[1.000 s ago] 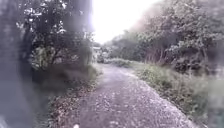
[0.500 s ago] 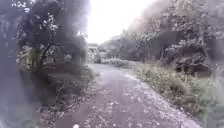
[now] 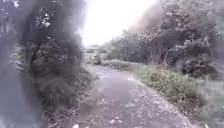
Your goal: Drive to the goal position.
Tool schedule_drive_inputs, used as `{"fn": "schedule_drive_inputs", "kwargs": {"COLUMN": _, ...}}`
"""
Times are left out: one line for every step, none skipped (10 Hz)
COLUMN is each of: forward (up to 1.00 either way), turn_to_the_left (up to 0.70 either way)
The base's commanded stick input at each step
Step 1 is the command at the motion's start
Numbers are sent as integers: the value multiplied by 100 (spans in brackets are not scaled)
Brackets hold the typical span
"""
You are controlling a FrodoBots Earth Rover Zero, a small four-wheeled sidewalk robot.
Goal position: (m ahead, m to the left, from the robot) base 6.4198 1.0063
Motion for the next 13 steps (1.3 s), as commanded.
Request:
{"fn": "schedule_drive_inputs", "kwargs": {"forward": 85, "turn_to_the_left": -29}}
{"fn": "schedule_drive_inputs", "kwargs": {"forward": 85, "turn_to_the_left": -24}}
{"fn": "schedule_drive_inputs", "kwargs": {"forward": 85, "turn_to_the_left": -3}}
{"fn": "schedule_drive_inputs", "kwargs": {"forward": 85, "turn_to_the_left": -1}}
{"fn": "schedule_drive_inputs", "kwargs": {"forward": 85, "turn_to_the_left": 1}}
{"fn": "schedule_drive_inputs", "kwargs": {"forward": 85, "turn_to_the_left": 1}}
{"fn": "schedule_drive_inputs", "kwargs": {"forward": 85, "turn_to_the_left": 1}}
{"fn": "schedule_drive_inputs", "kwargs": {"forward": 85, "turn_to_the_left": 1}}
{"fn": "schedule_drive_inputs", "kwargs": {"forward": 85, "turn_to_the_left": 1}}
{"fn": "schedule_drive_inputs", "kwargs": {"forward": 85, "turn_to_the_left": 1}}
{"fn": "schedule_drive_inputs", "kwargs": {"forward": 85, "turn_to_the_left": 1}}
{"fn": "schedule_drive_inputs", "kwargs": {"forward": 85, "turn_to_the_left": 1}}
{"fn": "schedule_drive_inputs", "kwargs": {"forward": 85, "turn_to_the_left": 1}}
